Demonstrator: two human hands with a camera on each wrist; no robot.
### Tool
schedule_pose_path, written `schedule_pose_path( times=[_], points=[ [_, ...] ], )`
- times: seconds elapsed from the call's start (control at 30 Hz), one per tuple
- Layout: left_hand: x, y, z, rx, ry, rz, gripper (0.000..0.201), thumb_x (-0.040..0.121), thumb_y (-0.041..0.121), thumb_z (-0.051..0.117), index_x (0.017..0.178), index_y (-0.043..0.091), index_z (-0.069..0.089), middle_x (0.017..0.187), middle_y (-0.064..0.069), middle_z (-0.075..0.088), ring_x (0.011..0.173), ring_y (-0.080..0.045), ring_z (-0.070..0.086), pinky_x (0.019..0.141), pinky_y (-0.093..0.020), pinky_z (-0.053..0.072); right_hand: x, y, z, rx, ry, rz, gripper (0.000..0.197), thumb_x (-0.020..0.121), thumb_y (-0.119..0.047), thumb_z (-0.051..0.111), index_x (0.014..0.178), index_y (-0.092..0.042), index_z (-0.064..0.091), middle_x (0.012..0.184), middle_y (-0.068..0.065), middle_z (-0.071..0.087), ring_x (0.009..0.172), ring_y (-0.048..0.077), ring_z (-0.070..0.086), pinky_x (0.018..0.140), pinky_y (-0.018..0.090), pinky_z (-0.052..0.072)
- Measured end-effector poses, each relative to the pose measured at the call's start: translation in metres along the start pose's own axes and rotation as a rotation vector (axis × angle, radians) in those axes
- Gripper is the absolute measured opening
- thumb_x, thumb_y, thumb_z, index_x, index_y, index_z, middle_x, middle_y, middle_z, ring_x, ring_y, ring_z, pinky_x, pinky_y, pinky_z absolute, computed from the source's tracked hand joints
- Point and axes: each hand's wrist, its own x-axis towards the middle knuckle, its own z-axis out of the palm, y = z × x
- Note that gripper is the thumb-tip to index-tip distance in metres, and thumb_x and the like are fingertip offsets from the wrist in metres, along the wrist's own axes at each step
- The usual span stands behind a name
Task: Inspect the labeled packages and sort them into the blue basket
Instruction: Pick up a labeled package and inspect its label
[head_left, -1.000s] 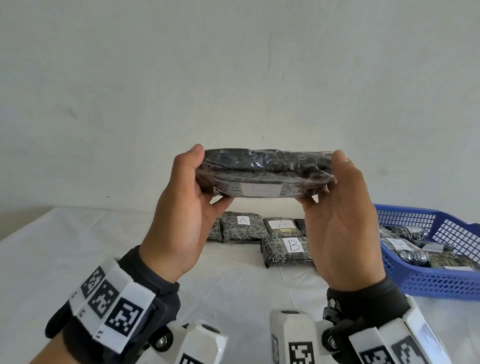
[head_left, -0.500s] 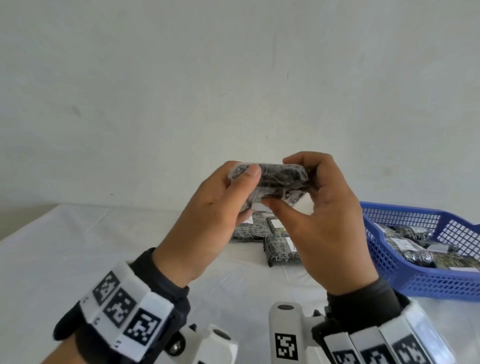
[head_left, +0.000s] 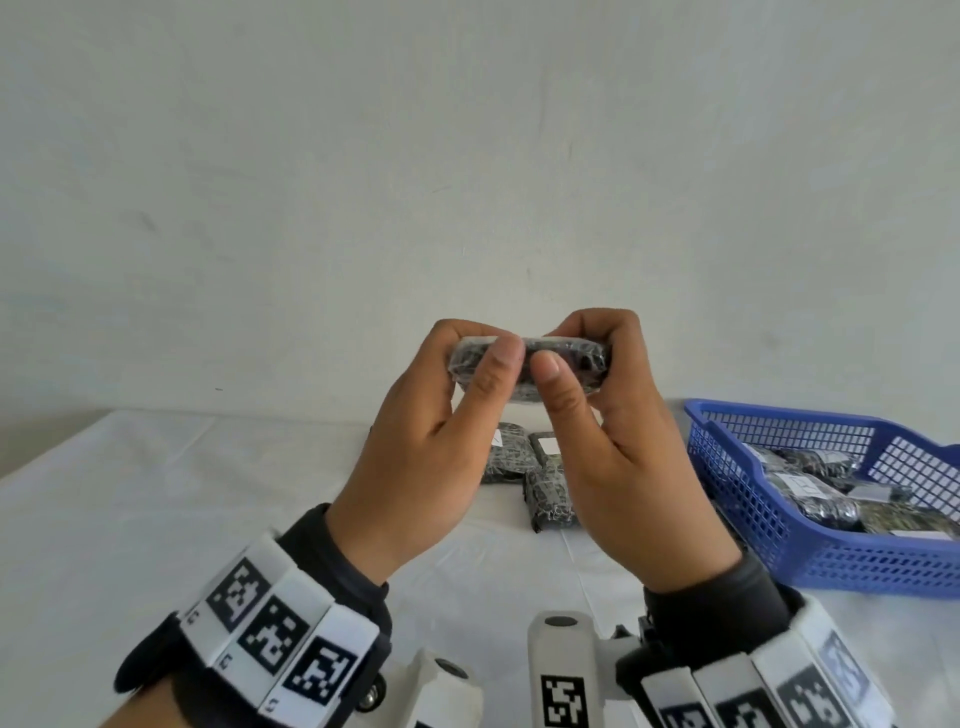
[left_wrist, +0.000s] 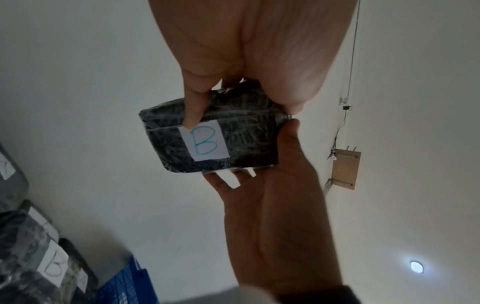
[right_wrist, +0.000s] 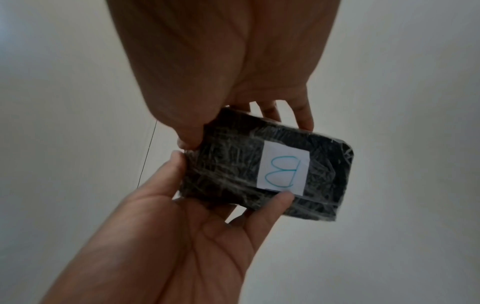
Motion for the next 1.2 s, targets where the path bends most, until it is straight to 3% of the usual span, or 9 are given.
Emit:
schedule_pose_path(
  times=[0.27,0.47,0.53,0.67,0.73,0.8,0.97,1.1,1.2],
  points=[
    [0.000,0.002,-0.002,-0.020,-0.036,-0.027,0.055,0.095,0.063,0.042,0.112,0.013,0.059,0.107,-0.027,0.059,0.103,-0.043,0.060,0.095,-0.070,0.050,-0.001,-0.003,-0.002,0.114,-0.018,0.082,0.022,0.106,-0.043,0.043,0.111,-0.022,0.049,0.095,-0.001,0.063,0.089,0.017,0.061,0.081,0.026,0.052],
    [0.002,0.003,-0.002,-0.090,-0.054,-0.064,0.043,0.101,0.044,0.038,0.115,0.009,0.059,0.105,-0.009,0.064,0.112,-0.032,0.060,0.103,-0.060,0.051,0.000,-0.006,-0.004,0.111,-0.043,0.062,0.026,0.106,-0.045,0.038,0.110,-0.022,0.049,0.093,0.000,0.059,0.085,0.022,0.055,0.075,0.021,0.048],
    [0.003,0.002,-0.004,-0.080,-0.059,-0.057,0.046,0.101,0.042,0.038,0.116,0.004,0.058,0.109,-0.018,0.060,0.109,-0.034,0.059,0.101,-0.062,0.051,-0.001,-0.007,-0.006,0.087,-0.065,0.071,0.029,0.106,-0.046,0.036,0.111,-0.022,0.050,0.095,0.002,0.058,0.086,0.021,0.054,0.077,0.022,0.047],
    [0.005,-0.002,-0.006,-0.114,-0.003,-0.070,0.044,0.098,0.044,0.045,0.111,0.007,0.065,0.114,-0.007,0.068,0.111,-0.019,0.067,0.105,-0.054,0.053,-0.001,-0.006,-0.006,0.149,0.005,0.226,0.046,0.100,-0.065,0.031,0.103,-0.031,0.061,0.110,-0.007,0.063,0.100,0.004,0.059,0.092,0.027,0.047],
    [0.002,-0.003,-0.002,-0.078,0.019,-0.006,0.032,0.100,0.036,0.043,0.105,0.014,0.066,0.120,0.008,0.071,0.103,-0.016,0.068,0.099,-0.035,0.057,0.001,-0.004,0.000,0.287,0.092,0.385,0.044,0.089,-0.074,0.041,0.099,-0.039,0.066,0.130,-0.002,0.062,0.116,0.001,0.060,0.105,0.043,0.051],
    [-0.002,-0.002,0.003,-0.002,0.020,0.079,0.023,0.099,0.025,0.043,0.107,0.019,0.064,0.127,0.017,0.067,0.086,-0.011,0.063,0.082,-0.017,0.054,0.003,-0.004,0.005,0.437,0.202,0.527,0.034,0.081,-0.064,0.063,0.108,-0.044,0.065,0.139,0.005,0.062,0.125,0.017,0.064,0.108,0.058,0.050],
    [-0.004,-0.006,0.002,0.027,-0.068,0.112,0.044,0.097,0.014,0.050,0.137,0.033,0.051,0.162,0.024,0.030,0.126,0.018,0.051,0.095,-0.011,0.047,0.005,-0.003,-0.006,0.679,0.287,0.682,0.057,0.097,-0.017,0.073,0.145,-0.026,0.045,0.107,0.010,0.081,0.099,0.029,0.079,0.097,0.057,0.059],
    [0.003,-0.005,-0.007,-0.095,-0.056,-0.113,0.082,0.099,0.018,0.069,0.163,0.033,0.019,0.148,0.020,0.051,0.121,0.011,0.061,0.089,-0.015,0.056,0.006,-0.001,-0.015,0.685,0.182,0.627,0.062,0.095,0.001,0.066,0.150,-0.019,0.045,0.122,0.009,0.075,0.102,0.023,0.078,0.086,0.043,0.063],
    [0.009,-0.004,-0.014,-0.068,-0.001,-0.175,0.071,0.085,0.038,0.070,0.151,0.025,0.047,0.120,0.007,0.077,0.110,-0.006,0.073,0.099,-0.032,0.057,0.004,0.001,-0.017,0.382,-0.003,0.536,0.043,0.092,0.012,0.063,0.123,-0.017,0.068,0.109,0.004,0.079,0.101,0.020,0.077,0.082,0.034,0.061]
  ],
)
